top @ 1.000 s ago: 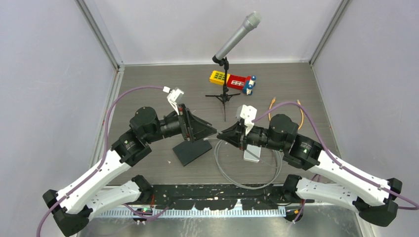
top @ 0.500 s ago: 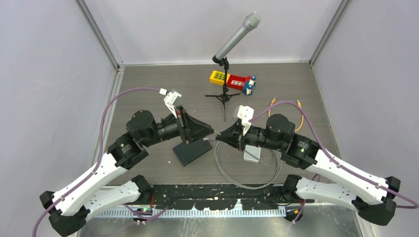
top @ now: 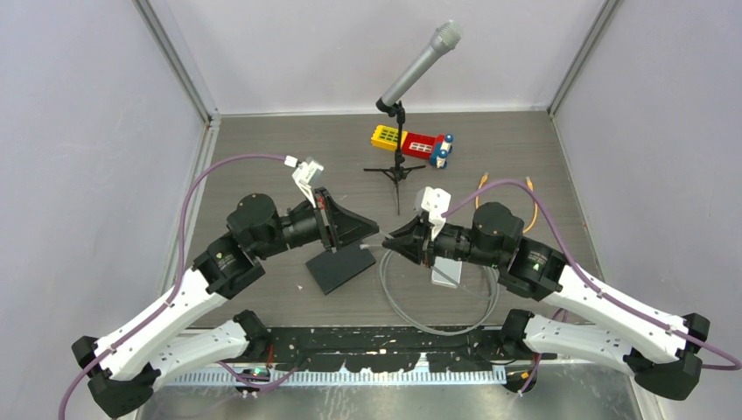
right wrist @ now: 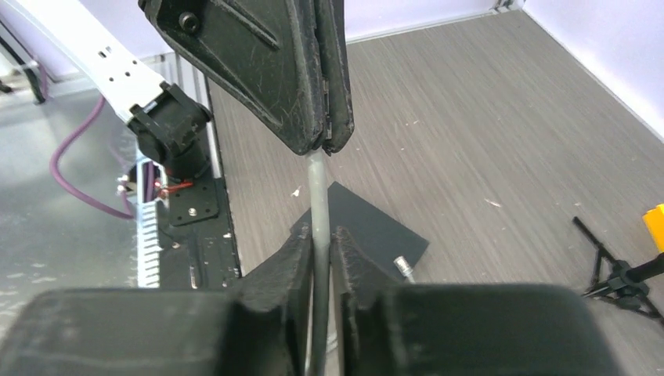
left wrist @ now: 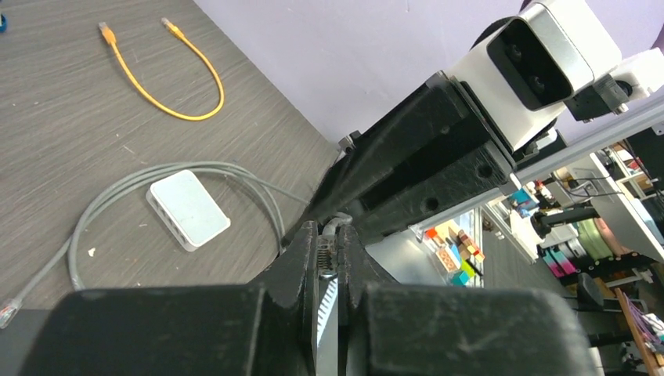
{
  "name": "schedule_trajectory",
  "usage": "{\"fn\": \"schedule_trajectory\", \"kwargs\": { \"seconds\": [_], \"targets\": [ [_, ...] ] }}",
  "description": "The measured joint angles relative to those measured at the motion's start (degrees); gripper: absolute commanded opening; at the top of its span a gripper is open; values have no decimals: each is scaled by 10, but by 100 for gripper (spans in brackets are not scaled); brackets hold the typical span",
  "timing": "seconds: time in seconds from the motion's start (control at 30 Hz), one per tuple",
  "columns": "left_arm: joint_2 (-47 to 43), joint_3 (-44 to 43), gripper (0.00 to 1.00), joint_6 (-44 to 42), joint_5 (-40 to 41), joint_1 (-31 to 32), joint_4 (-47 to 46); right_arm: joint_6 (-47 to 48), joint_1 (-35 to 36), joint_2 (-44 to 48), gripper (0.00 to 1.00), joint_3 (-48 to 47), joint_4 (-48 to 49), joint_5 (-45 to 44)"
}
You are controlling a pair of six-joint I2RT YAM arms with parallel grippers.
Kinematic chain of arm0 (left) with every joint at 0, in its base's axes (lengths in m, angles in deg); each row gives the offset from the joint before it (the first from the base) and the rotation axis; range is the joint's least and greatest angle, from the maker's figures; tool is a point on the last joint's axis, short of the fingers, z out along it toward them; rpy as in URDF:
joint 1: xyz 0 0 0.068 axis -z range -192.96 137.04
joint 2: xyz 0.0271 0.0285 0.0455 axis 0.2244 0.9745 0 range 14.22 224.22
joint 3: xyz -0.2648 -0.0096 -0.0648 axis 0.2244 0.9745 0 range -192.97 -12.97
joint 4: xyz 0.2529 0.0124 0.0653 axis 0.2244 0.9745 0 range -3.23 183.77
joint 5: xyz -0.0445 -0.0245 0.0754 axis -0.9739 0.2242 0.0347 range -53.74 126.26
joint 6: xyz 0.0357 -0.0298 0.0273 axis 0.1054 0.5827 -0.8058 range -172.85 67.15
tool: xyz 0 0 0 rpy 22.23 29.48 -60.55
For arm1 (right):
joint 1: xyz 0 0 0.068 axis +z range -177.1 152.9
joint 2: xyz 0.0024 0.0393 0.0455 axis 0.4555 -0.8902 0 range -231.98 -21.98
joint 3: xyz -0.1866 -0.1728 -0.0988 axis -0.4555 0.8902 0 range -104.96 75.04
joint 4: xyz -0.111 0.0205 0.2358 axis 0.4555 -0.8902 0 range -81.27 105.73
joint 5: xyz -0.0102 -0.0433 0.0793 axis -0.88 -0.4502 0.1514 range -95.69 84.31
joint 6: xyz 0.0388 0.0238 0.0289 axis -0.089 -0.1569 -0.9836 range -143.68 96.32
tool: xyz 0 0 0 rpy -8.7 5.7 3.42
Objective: Insert the plug into the switch port
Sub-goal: Pick up the connector from the center of the board.
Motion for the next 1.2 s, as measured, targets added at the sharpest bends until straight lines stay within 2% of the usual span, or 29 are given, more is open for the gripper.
{"fn": "schedule_trajectory", "kwargs": {
  "seconds": [0.03, 0.07, 0.13, 0.23, 0.3, 0.53, 0.7, 0.8, 0.87, 0.97, 1.03, 1.2],
  "targets": [
    [0, 0, 0, 0, 2, 0, 0, 1, 0, 0, 57, 1, 2, 0],
    [0, 0, 0, 1, 4, 0, 1, 5, 0, 1, 66, 5, 8, 0],
    [0, 0, 0, 4, 14, 0, 5, 14, 0, 4, 72, 17, 22, -3],
    [2, -2, 0, 11, 40, 1, 24, 44, 0, 7, 73, 39, 50, -4],
    [7, -5, 0, 22, 58, 1, 39, 65, 0, 7, 73, 53, 72, -6],
    [6, -1, 0, 74, 110, 1, 61, 119, 0, 7, 61, 82, 142, -31],
    [2, 7, 0, 97, 126, 1, 63, 133, 0, -2, 44, 103, 168, -41],
    [4, 7, 0, 100, 127, 1, 64, 137, 0, -14, 37, 105, 175, -47],
    [5, 7, 0, 101, 127, 1, 64, 139, 0, -19, 36, 106, 176, -49],
    [7, 7, 0, 102, 128, 1, 64, 140, 0, -21, 43, 109, 178, -50],
    [8, 7, 0, 102, 128, 1, 64, 140, 0, -21, 45, 110, 184, -51],
    [11, 7, 0, 102, 127, 1, 64, 139, 0, -14, 41, 124, 205, -52]
  ]
}}
